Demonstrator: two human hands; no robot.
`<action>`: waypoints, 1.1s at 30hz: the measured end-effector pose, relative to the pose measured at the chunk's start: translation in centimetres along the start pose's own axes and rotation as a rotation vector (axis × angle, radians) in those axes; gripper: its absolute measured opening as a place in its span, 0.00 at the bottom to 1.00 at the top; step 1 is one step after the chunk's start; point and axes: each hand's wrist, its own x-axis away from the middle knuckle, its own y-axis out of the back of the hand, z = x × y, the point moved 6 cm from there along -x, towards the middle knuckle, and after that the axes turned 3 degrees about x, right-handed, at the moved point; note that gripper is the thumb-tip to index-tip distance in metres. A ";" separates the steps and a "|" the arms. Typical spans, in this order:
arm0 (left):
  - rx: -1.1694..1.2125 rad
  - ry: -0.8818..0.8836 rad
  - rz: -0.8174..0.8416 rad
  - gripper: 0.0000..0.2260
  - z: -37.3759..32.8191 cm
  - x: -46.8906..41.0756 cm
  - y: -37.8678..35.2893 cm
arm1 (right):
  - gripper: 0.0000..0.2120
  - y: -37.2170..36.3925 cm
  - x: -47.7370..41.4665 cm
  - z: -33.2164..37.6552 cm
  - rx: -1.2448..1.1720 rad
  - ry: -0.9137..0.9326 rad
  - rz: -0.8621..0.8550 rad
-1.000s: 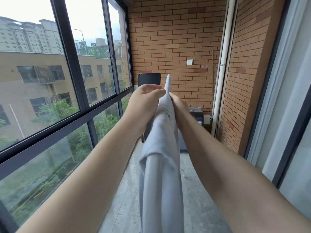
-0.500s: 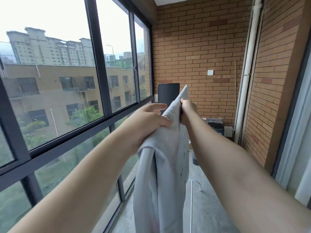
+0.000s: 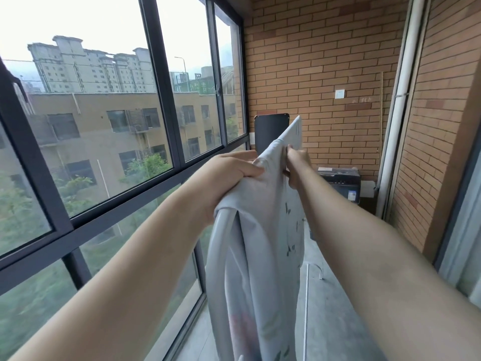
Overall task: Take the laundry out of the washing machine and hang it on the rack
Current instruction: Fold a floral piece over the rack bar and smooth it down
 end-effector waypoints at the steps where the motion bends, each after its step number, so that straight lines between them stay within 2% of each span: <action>1: 0.049 0.013 -0.002 0.18 0.3 0.4 0.2 | 0.14 0.2 1.2 -0.1 0.049 0.062 -0.008; 3: 0.180 0.037 0.050 0.10 1.1 1.2 0.5 | 0.18 1.1 4.7 0.2 0.211 0.248 -0.080; 5: 0.313 0.020 0.171 0.13 2.1 2.0 0.6 | 0.15 1.9 10.1 0.6 0.233 0.485 -0.096; 7: 0.385 -0.032 0.247 0.11 3.4 3.0 1.4 | 0.10 2.9 16.6 0.0 0.180 0.647 -0.059; 10: 0.348 -0.167 0.310 0.17 5.3 4.0 2.8 | 0.09 4.2 24.8 -0.7 0.191 0.842 0.032; 13: 0.248 -0.290 0.307 0.18 7.1 5.0 4.0 | 0.09 4.2 29.5 -1.5 0.297 0.963 0.140; 15: 0.106 -0.378 0.339 0.14 7.6 6.0 3.9 | 0.09 3.9 30.8 -2.2 0.392 0.993 0.129; 17: -0.041 -0.453 0.347 0.11 8.0 6.5 3.4 | 0.09 3.9 31.3 -2.6 0.514 0.971 -0.004; 19: -0.109 -0.463 0.226 0.05 8.5 5.9 3.5 | 0.08 3.9 31.4 -2.9 0.612 0.910 -0.121; 20: -0.164 -0.480 0.140 0.06 8.8 5.6 3.6 | 0.08 3.9 31.4 -3.1 0.648 0.895 -0.154; 22: -0.359 -0.538 -0.031 0.14 9.5 5.0 4.0 | 0.08 4.0 31.9 -3.1 0.710 0.924 -0.220; 24: -0.466 -0.587 -0.161 0.16 10.0 5.2 4.8 | 0.07 4.7 32.8 -3.0 0.731 0.956 -0.278; 26: -0.466 -0.624 -0.251 0.16 10.1 5.7 5.5 | 0.08 5.5 33.3 -2.7 0.722 0.982 -0.320; 28: -0.469 -0.673 -0.296 0.15 9.8 6.4 5.7 | 0.08 5.6 33.7 -2.5 0.755 1.009 -0.351; 31: -0.636 -0.681 -0.299 0.05 10.3 6.4 4.8 | 0.10 4.4 33.4 -3.4 0.915 0.931 -0.324; 33: -0.759 -0.609 -0.280 0.09 11.4 6.0 4.2 | 0.14 3.7 32.6 -5.2 1.023 0.827 -0.216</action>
